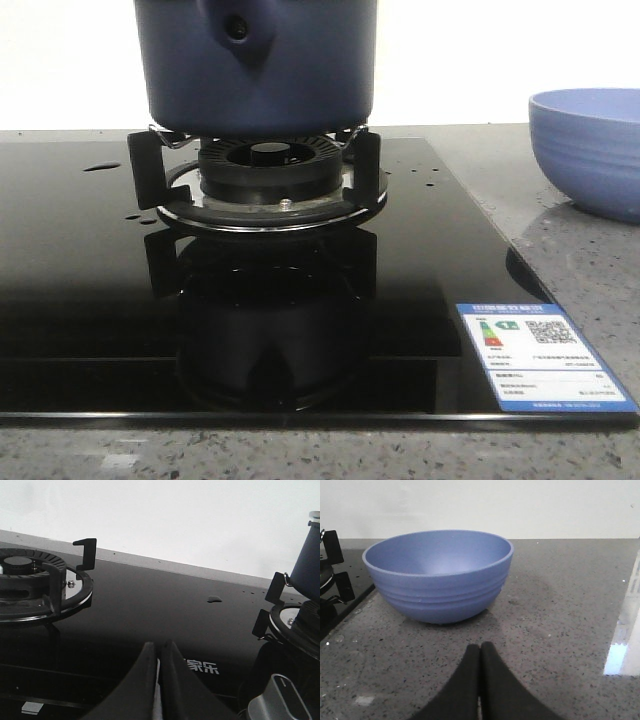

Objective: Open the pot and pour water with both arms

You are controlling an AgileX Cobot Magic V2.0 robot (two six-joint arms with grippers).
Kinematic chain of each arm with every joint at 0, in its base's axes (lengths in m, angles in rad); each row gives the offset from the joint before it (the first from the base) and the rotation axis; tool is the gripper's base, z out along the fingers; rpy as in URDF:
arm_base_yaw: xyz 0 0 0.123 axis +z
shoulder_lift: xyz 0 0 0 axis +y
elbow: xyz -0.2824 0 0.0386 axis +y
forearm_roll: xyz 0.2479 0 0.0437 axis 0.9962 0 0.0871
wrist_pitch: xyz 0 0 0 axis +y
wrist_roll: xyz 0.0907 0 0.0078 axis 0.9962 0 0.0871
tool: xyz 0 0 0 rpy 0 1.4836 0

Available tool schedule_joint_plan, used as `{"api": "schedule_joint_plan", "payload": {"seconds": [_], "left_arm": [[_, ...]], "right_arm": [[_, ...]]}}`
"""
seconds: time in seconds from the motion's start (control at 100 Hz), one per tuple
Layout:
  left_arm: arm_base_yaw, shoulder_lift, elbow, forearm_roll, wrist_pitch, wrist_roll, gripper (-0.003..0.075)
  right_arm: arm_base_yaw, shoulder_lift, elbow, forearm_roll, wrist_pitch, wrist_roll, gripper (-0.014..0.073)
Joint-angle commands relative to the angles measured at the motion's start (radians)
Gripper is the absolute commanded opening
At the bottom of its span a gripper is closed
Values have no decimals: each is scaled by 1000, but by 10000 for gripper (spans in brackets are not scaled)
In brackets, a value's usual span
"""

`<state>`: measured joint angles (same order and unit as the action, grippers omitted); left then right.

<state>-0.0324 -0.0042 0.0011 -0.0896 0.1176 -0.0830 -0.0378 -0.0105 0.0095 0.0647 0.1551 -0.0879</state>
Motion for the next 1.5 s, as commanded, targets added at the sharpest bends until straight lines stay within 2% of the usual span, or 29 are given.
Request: {"api": "schedule_joint_plan", "payload": {"seconds": [0.0,0.96,1.18,1.32,1.49], "left_arm": [[-1,-25,34,1,-77,-6,-19],[-1,-25,34,1,-77,-6,-19],[-1,-25,34,1,-81,-6,-19],[-1,-25,34,-54,-82,-6,-19],[-1,-25,34,-241,-89,-6,-19]], "right_arm": [[-6,-17,26,-9,-74,-4,-67],[-6,-17,26,-9,-76,-4,-67],[-6,-17,26,111,-106,-4,-67],[-6,-17,26,147,-155,-4,-67],[-6,-17,26,218,-193,-4,-67]]}}
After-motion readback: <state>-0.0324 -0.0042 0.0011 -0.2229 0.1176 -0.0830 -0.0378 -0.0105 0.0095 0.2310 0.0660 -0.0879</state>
